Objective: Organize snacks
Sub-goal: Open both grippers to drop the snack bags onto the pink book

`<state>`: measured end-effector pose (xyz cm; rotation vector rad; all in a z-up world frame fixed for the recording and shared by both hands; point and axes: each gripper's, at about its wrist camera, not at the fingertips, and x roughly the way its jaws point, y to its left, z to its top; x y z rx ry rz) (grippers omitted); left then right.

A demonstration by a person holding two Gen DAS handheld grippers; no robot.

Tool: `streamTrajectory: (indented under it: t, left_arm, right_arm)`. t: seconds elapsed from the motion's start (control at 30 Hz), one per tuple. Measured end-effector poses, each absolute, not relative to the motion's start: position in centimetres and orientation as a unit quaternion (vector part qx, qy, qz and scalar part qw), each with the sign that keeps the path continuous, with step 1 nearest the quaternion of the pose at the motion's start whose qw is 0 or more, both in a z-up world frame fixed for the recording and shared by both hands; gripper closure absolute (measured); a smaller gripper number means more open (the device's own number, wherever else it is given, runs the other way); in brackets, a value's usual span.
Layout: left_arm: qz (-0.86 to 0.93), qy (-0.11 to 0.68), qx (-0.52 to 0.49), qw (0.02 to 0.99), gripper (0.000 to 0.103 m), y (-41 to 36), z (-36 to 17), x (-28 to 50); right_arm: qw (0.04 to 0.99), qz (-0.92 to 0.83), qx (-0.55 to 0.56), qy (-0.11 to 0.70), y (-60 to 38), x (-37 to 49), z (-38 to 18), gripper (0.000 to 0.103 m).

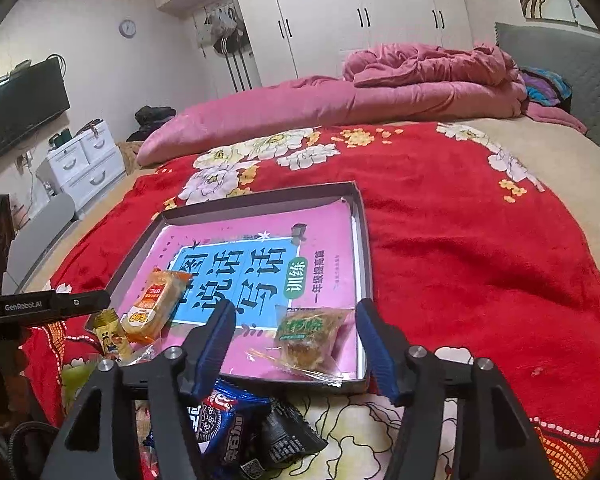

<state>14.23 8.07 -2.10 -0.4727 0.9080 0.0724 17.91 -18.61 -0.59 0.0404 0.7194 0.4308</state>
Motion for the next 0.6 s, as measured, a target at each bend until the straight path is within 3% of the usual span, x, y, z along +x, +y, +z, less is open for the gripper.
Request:
streamTrajectory:
  t: [0.17, 0.6]
  left_arm:
    - [0.032, 0.431, -0.229, 0.872, 0.053, 8.1, -1.6, 13.8]
    - [0.020, 0.425, -0.231, 0.875, 0.045, 7.5, -0.5, 13.0]
  right_arm:
    - [0.917, 0.209, 0.020, 0.338, -18.7, 17.4, -0.2, 0.034]
    - [0.921, 0.216, 0.014, 0.323, -18.6, 16.3, 0.6, 0.031]
